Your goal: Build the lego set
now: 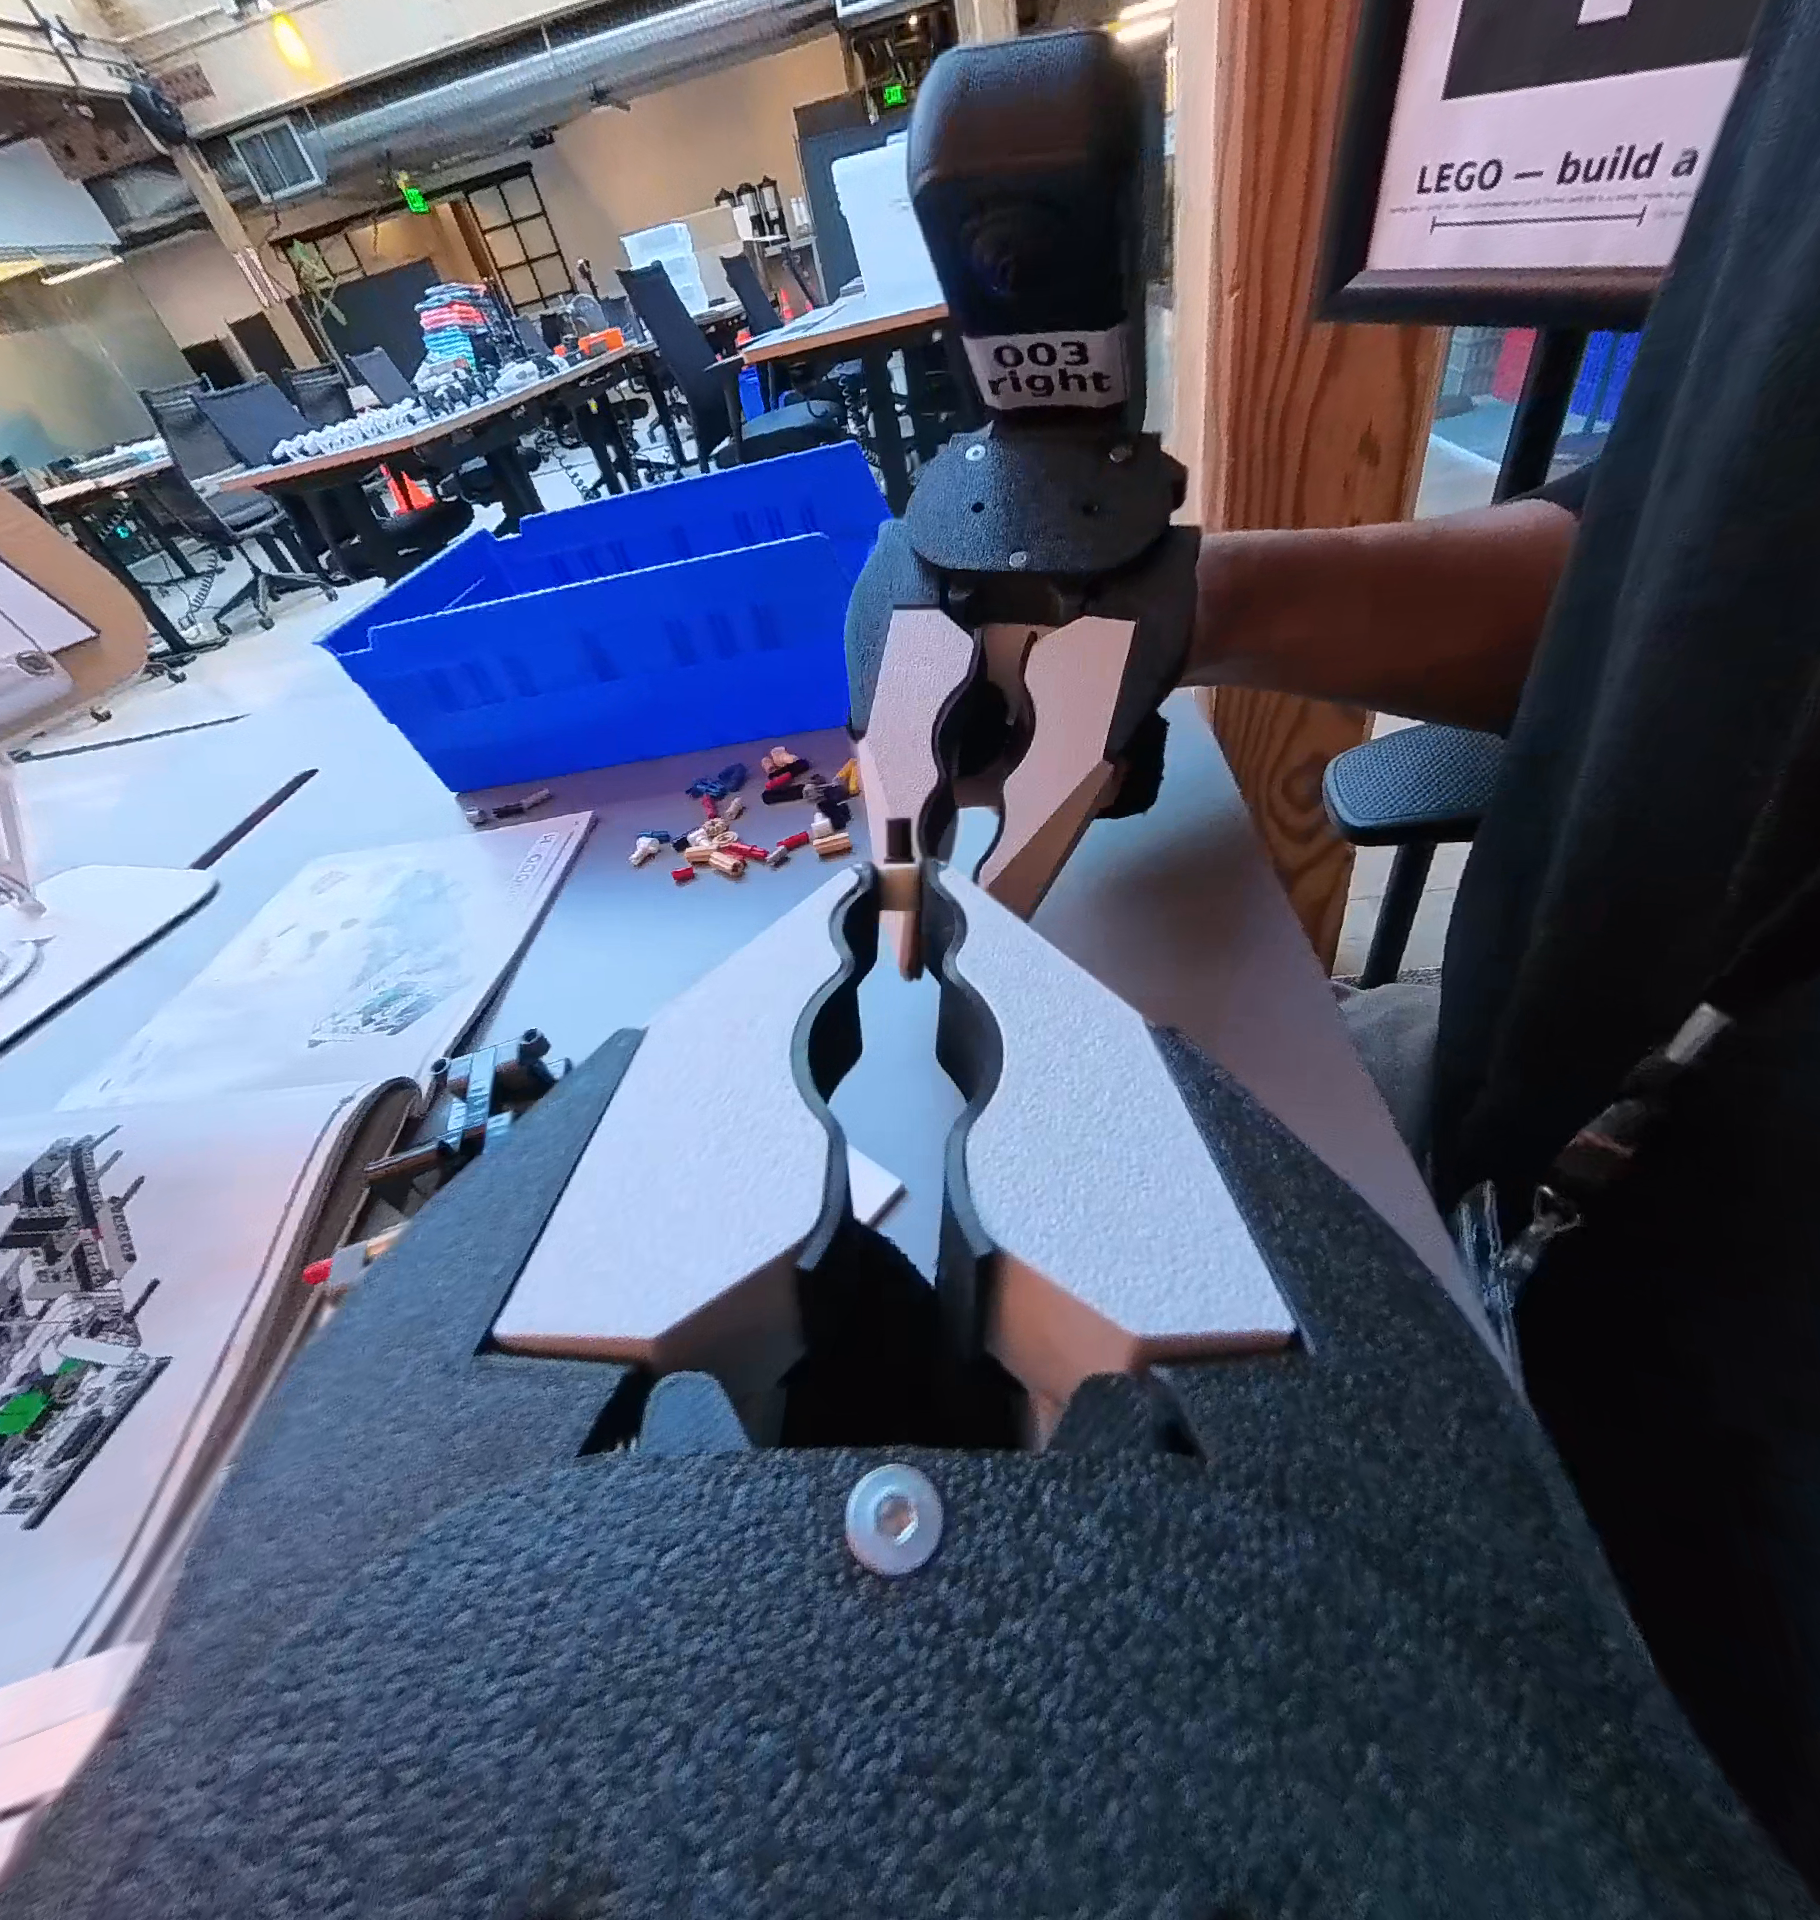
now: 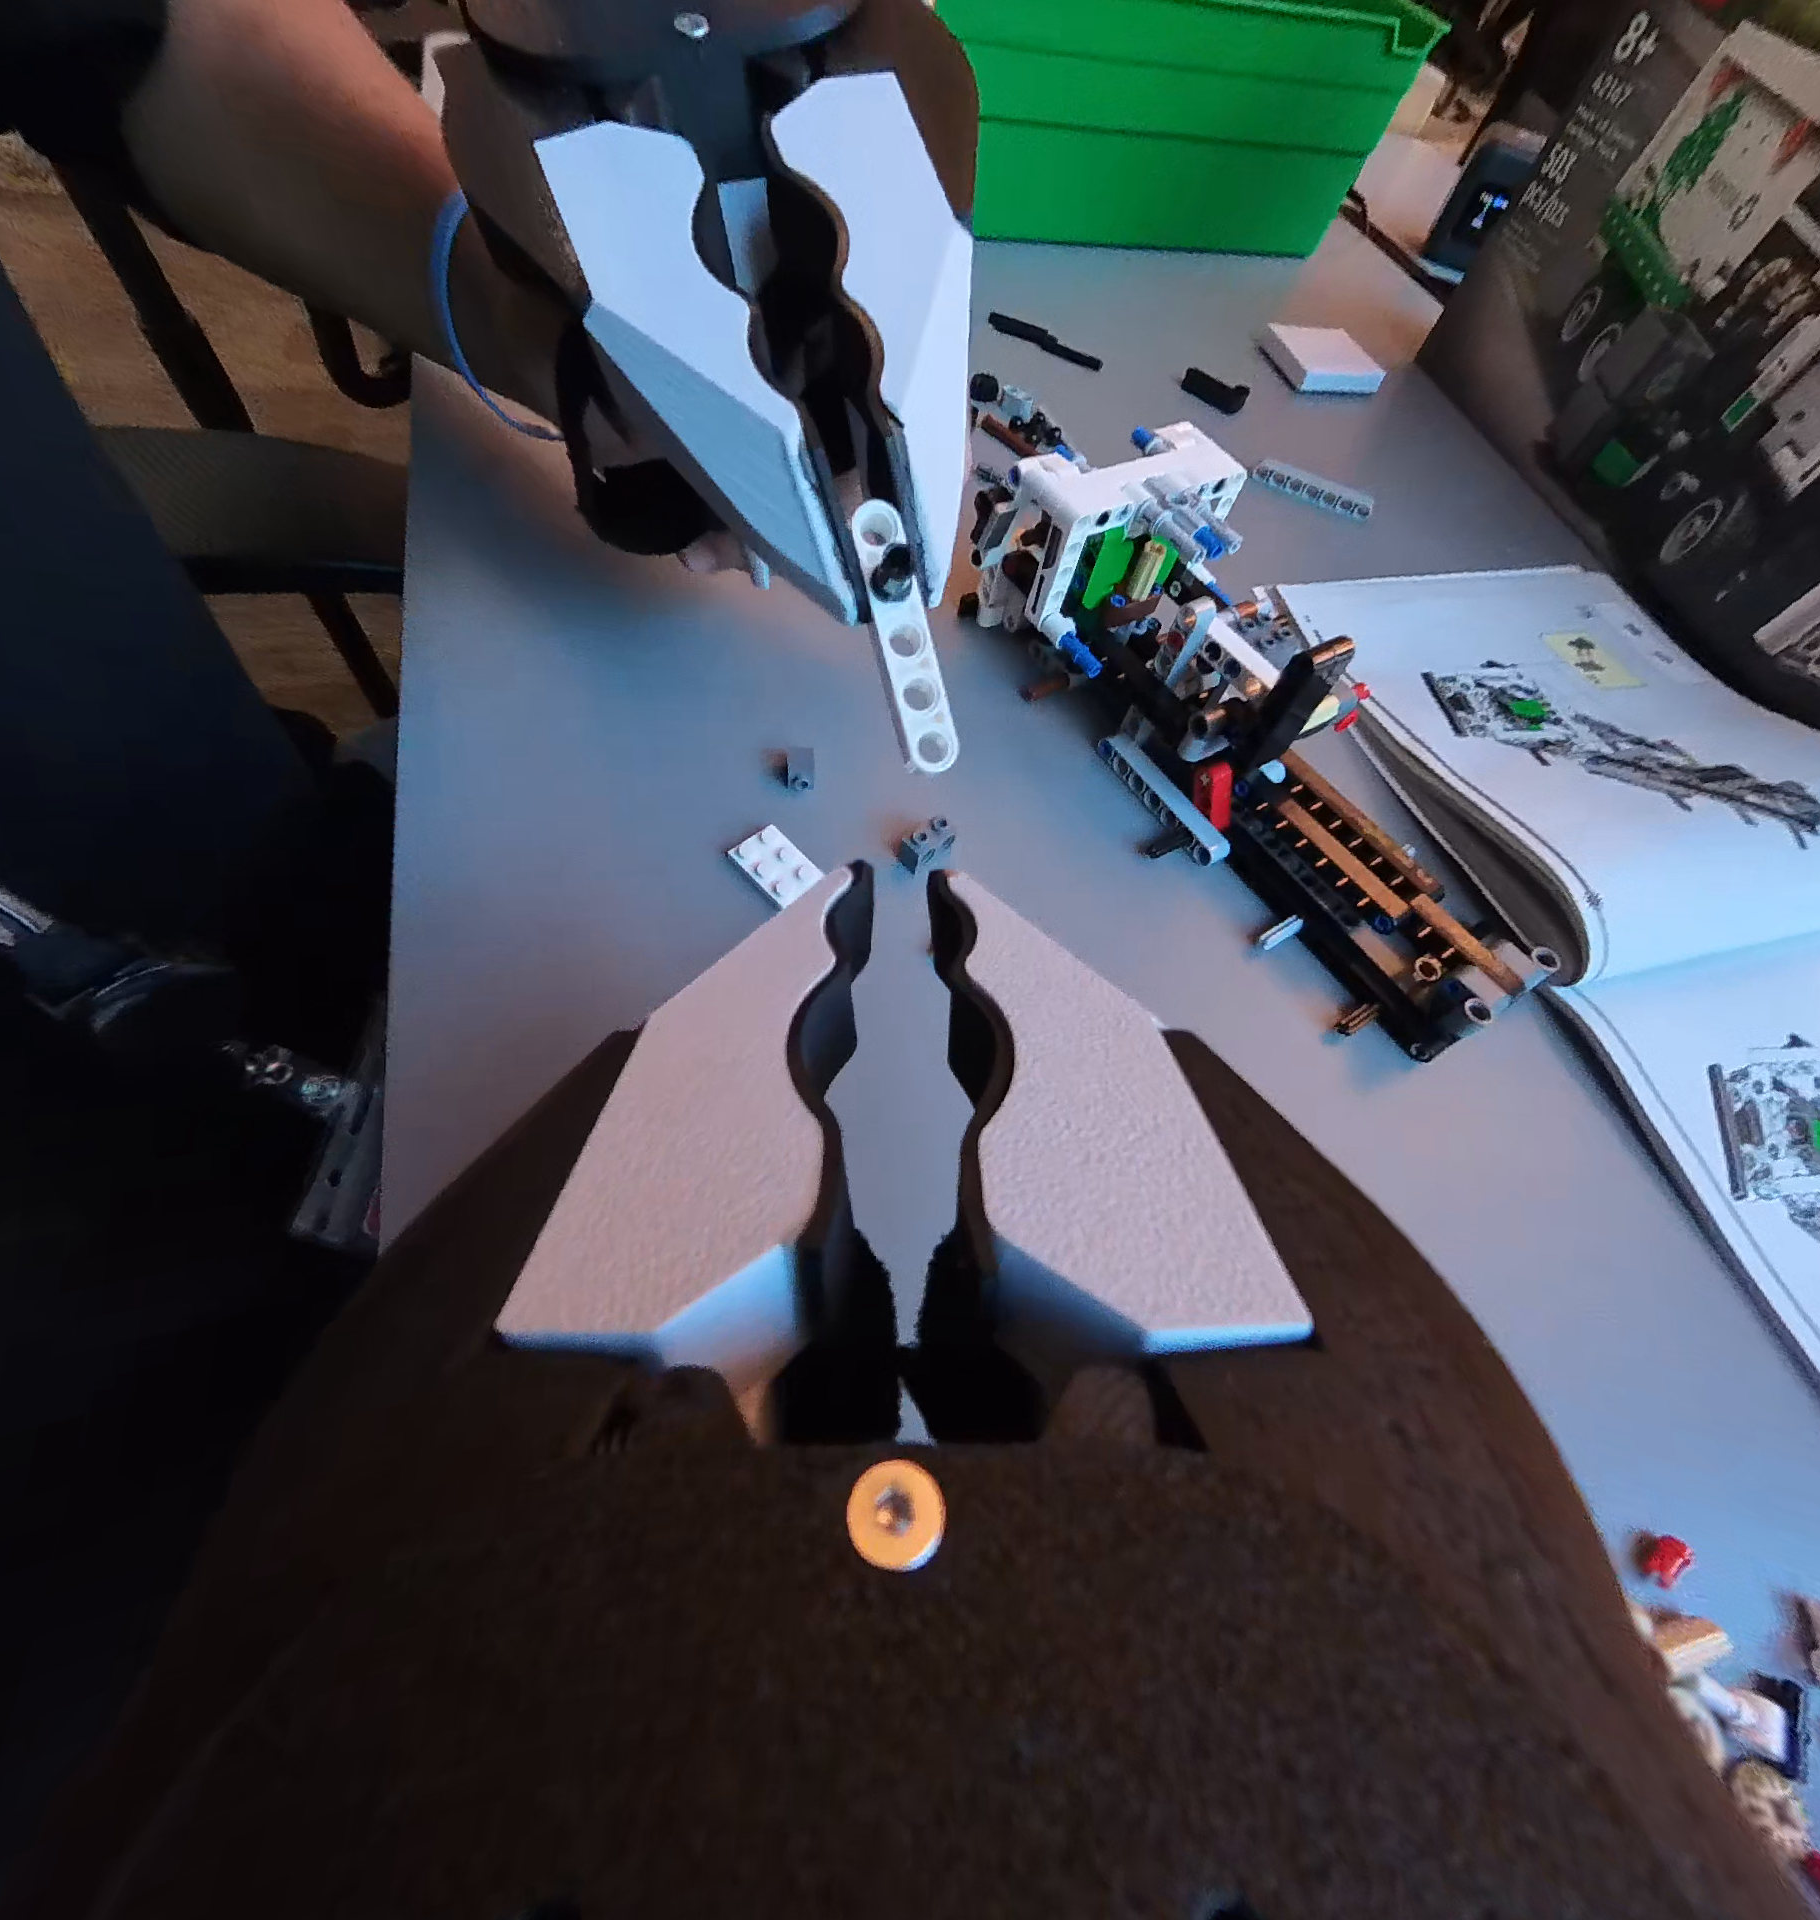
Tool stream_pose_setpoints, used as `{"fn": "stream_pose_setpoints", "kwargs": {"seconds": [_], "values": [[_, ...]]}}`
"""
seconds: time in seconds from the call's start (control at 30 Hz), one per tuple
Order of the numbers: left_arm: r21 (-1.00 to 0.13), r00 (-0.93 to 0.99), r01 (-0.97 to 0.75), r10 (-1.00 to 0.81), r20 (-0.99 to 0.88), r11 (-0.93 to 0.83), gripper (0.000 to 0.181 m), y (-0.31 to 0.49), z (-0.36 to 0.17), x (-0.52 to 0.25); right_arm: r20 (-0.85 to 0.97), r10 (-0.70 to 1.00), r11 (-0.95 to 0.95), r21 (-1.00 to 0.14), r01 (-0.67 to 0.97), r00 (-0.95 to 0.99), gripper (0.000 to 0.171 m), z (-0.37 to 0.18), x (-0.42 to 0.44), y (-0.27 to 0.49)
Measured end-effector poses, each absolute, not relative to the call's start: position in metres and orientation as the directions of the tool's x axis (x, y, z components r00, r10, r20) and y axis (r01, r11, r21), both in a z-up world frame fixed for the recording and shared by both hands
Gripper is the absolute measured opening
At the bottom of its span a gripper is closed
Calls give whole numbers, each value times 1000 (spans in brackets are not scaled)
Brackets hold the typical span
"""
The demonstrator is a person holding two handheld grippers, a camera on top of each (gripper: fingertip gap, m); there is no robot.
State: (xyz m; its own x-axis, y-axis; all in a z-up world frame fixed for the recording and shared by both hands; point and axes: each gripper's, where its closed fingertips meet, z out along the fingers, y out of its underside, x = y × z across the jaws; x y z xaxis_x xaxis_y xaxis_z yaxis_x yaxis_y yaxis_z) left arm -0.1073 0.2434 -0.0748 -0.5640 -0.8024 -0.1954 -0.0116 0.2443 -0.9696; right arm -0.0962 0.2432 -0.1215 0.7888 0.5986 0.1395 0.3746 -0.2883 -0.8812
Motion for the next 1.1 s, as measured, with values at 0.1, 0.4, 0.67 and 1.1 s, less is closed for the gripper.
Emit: {"fn": "stream_pose_setpoints", "kwargs": {"seconds": [0.1,0.4,0.67,1.1], "values": [[-954,-541,-14,-805,-245,300,7,251,-79,-104,112,575,-316,-883,347,810,9,-121,-89,245],[-915,-419,17,-828,-373,404,6,268,-86,-95,-27,101,-665,-745,48,994,24,-177,-7,236],[-981,-540,73,-819,-191,181,7,258,-70,-101,-233,423,-337,-938,-87,876,20,-88,-81,247],[-987,-608,84,-777,-159,136,8,249,-70,-115,76,538,-235,-943,236,839,8,-84,-108,253]]}}
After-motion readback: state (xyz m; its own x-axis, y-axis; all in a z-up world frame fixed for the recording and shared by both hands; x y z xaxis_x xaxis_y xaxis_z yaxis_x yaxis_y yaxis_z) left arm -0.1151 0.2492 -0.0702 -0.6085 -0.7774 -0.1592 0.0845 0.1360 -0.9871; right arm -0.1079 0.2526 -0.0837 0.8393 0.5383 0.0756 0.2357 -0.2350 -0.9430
